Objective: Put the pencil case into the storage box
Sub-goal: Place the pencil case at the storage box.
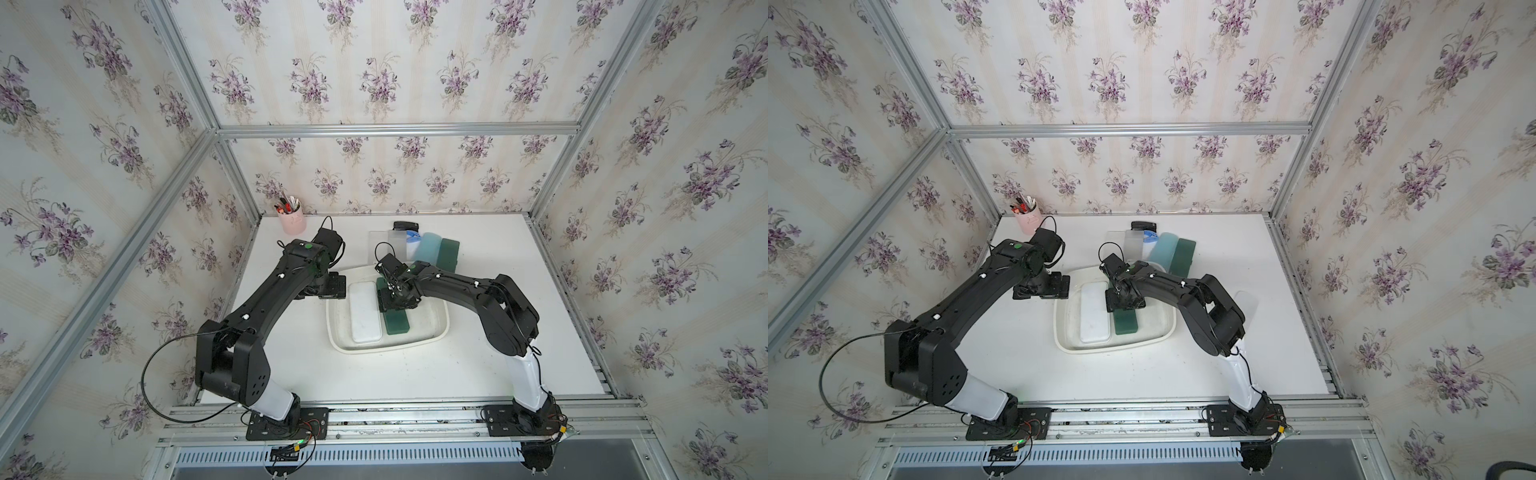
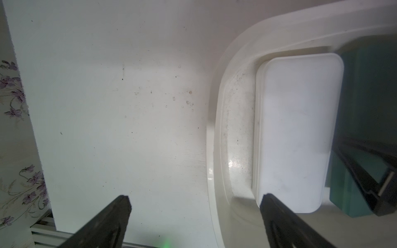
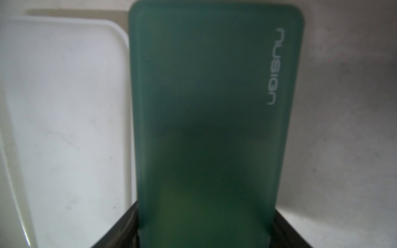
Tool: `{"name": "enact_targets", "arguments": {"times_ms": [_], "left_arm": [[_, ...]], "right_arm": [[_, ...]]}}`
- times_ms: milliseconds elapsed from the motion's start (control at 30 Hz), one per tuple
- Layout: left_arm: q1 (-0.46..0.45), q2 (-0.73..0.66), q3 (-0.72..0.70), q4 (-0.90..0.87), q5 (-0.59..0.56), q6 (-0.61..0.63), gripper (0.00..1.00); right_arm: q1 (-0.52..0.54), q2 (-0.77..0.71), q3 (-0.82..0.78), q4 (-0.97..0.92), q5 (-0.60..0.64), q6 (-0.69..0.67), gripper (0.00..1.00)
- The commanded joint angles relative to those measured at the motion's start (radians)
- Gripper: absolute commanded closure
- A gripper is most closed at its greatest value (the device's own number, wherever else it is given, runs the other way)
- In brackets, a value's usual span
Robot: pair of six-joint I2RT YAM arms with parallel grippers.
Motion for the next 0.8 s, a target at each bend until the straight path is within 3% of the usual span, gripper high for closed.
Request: {"name": "enact_targets", "arguments": {"times_ms": [0,567,767], "left_arm": [[0.014,-0.025,-0.024,-0.032,0.042,-0.03,0.0],[0.053,-0.096,-0.129,0.035,0.071,-0.029,0.0],[0.055,-0.097,-0.141,0.058,0.071,-0.016,0.0]], "right_arm": [[0.013,0.011,0.016,0.031,-0.012,-0.03,0.47],[0.088,0.018,0.084,0.075,-0.07,0.083,0.19],[0.088,-0.027,0.058,0.08,-0.083,0.108,0.14]]}}
